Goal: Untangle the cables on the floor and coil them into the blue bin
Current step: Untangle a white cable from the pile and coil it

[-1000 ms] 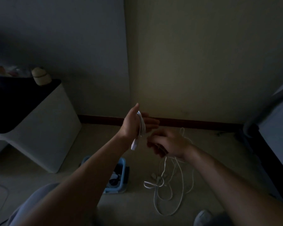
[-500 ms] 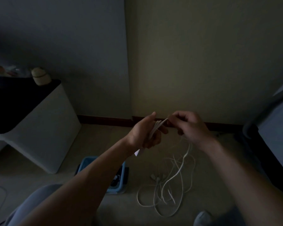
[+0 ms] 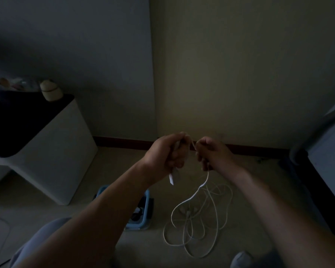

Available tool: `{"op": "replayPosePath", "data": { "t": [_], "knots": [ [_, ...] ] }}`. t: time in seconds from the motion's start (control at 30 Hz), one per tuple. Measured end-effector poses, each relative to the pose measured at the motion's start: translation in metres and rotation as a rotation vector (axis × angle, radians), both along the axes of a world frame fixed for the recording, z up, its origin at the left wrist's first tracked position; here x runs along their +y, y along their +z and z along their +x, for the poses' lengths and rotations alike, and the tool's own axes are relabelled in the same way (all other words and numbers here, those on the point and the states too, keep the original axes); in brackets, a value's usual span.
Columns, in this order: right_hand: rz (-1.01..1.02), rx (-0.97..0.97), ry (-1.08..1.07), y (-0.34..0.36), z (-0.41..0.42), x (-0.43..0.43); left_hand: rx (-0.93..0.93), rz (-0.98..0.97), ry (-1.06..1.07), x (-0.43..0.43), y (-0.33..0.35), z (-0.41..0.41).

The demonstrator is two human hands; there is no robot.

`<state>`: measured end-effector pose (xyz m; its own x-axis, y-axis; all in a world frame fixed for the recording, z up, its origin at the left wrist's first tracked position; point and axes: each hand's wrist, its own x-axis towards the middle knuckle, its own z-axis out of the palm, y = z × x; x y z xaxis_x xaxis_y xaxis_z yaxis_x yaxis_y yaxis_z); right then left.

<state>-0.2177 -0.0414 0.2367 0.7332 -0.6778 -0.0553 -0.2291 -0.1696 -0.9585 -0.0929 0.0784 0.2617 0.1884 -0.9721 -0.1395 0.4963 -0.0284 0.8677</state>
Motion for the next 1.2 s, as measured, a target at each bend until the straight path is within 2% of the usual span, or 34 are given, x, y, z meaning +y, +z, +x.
{"op": "replayPosePath", "data": {
  "t": [0.17,0.3,0.47,0.57,0.7,0.8,0.93,1.03,1.2],
  "knots": [
    [0.073,0.006,0.114,-0.007,0.006,0.019,0.163,-0.056,0.095,0.004,0.003,0.008],
    [-0.072,0.064,0.232,-0.006,0.007,0.031,0.227,-0.043,0.205,0.003,0.007,0.014],
    [-0.220,0.147,0.333,-0.004,0.003,0.034,0.129,0.026,0.293,0.001,0.004,0.025],
    [-0.250,0.110,0.332,0.002,0.003,0.035,0.092,0.076,0.281,-0.004,0.001,0.025],
    [-0.141,0.014,0.247,0.009,0.002,0.034,-0.030,0.168,0.244,-0.010,-0.003,0.020],
    [0.000,-0.092,0.147,0.012,0.002,0.032,-0.216,0.172,0.119,-0.009,-0.009,0.013],
    [0.173,-0.220,0.087,0.018,0.002,0.030,-0.364,0.173,-0.026,-0.004,-0.002,-0.001],
    [0.066,-0.240,0.051,0.016,0.001,0.025,-0.395,0.135,-0.150,-0.002,0.005,-0.004],
    [-0.103,-0.225,-0.077,0.015,-0.001,0.010,-0.417,0.148,-0.141,-0.001,-0.004,0.002]
  ]
}}
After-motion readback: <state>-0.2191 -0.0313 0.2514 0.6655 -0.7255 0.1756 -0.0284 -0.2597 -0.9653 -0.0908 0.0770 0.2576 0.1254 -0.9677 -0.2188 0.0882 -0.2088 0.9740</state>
